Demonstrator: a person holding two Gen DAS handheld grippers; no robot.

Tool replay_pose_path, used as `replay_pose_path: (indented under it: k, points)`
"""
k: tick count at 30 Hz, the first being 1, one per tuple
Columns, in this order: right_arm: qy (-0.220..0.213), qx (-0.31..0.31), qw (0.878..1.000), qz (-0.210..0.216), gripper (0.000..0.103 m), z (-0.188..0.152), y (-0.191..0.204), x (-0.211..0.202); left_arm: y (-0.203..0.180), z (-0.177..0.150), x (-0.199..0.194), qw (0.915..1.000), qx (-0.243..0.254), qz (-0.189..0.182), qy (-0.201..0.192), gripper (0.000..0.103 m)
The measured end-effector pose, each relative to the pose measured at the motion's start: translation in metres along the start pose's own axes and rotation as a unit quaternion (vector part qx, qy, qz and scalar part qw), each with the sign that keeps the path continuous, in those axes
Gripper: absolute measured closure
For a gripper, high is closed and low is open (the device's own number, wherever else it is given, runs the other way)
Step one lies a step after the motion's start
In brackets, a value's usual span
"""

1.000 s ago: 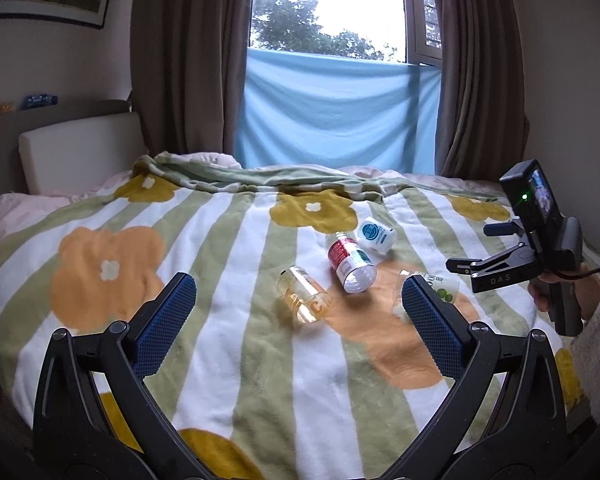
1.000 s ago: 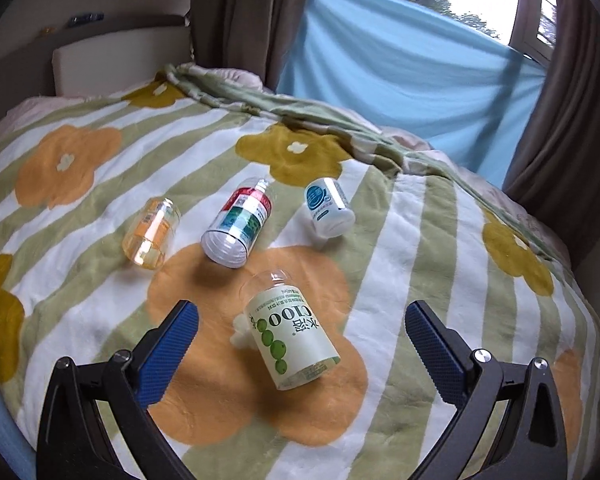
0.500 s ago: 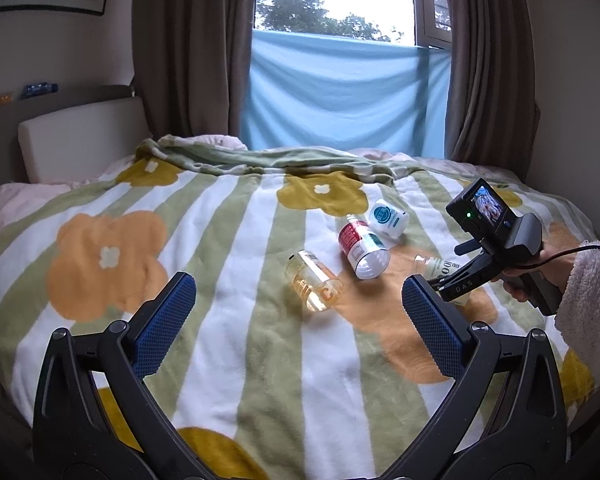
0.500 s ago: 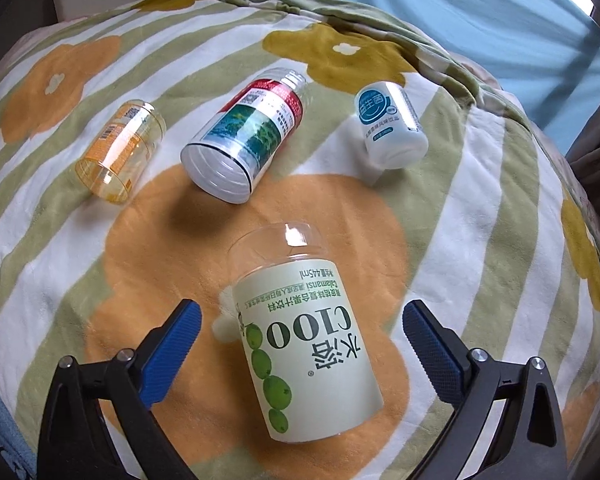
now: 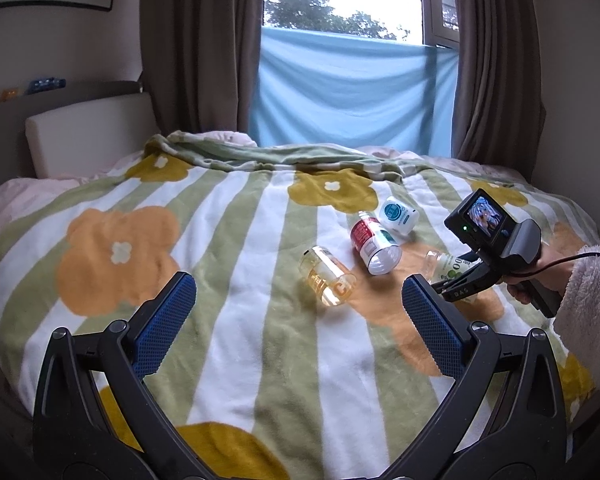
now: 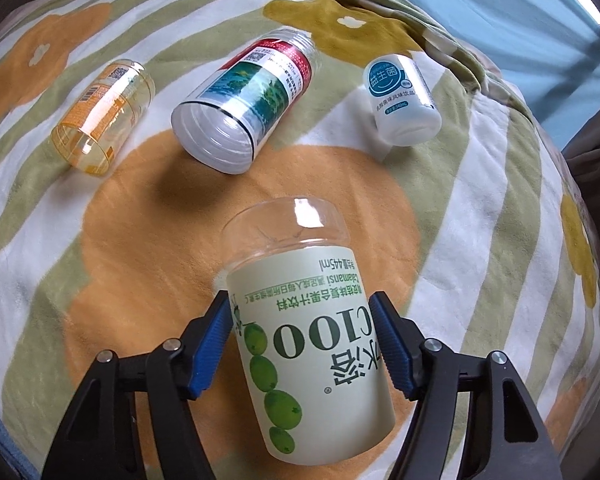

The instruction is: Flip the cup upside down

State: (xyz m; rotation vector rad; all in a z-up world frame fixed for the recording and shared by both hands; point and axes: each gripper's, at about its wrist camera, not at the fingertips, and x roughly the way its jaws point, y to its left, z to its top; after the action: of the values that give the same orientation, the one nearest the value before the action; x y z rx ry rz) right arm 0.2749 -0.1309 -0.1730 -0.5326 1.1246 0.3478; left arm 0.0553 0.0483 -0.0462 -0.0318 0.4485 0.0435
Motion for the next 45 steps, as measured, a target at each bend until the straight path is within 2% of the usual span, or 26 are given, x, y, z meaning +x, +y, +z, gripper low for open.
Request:
replay_pose_path:
  k: [4,7,9,14,18,20,25,34,35,37,41,45]
  points:
    - [-0.022,0.041,0.999,0.021,0.039,-0.004,0.002,-0.031,0.005,0.003,-0.008,0.9999,-0.004,-0.001,-0.009,0.0]
    - [-0.032,0.105,0.989,0.096,0.039,-0.014,0.006,-0.056,0.008,0.004,-0.014,1.0,-0.006,-0.001,-0.005,0.0]
    - [-0.04,0.146,0.981,0.124,0.039,-0.026,0.015,-0.072,0.013,0.003,-0.019,0.9999,-0.011,0.0,-0.007,0.0]
    - [-0.062,0.217,0.963,0.149,0.039,-0.055,0.052,-0.093,0.022,0.003,-0.026,0.9996,-0.027,-0.004,-0.006,0.0]
    - [-0.062,0.245,0.954,0.16,0.039,-0.069,0.083,-0.084,0.026,0.002,-0.033,0.9997,-0.024,-0.003,-0.009,0.0]
    - [-0.054,0.239,0.957,0.155,0.039,-0.07,0.098,-0.075,0.027,0.0,-0.036,0.9997,-0.022,-0.003,-0.01,0.0]
    - [-0.044,0.208,0.974,0.077,0.039,-0.067,0.118,-0.06,0.032,-0.006,-0.04,0.9999,-0.011,-0.002,0.0,0.0]
    - [-0.022,0.212,0.973,0.084,0.036,-0.07,0.117,-0.044,0.028,-0.012,-0.036,0.9996,0.0,0.003,0.027,0.0]
    - [-0.026,0.217,0.972,0.089,0.033,-0.07,0.116,-0.046,0.027,-0.012,-0.034,0.9995,0.002,0.006,0.029,0.0]
    - [-0.032,0.227,0.969,0.094,0.006,-0.072,0.114,-0.049,0.025,-0.012,-0.033,0.9993,0.003,0.011,0.035,0.0]
    - [-0.064,0.225,0.969,0.084,0.002,-0.077,0.107,-0.068,0.02,-0.01,-0.023,0.9977,-0.002,0.017,0.065,0.0]
    - [-0.132,0.238,0.959,0.083,0.001,-0.096,0.09,-0.108,0.006,-0.001,-0.015,0.9968,0.007,0.018,0.078,0.0]
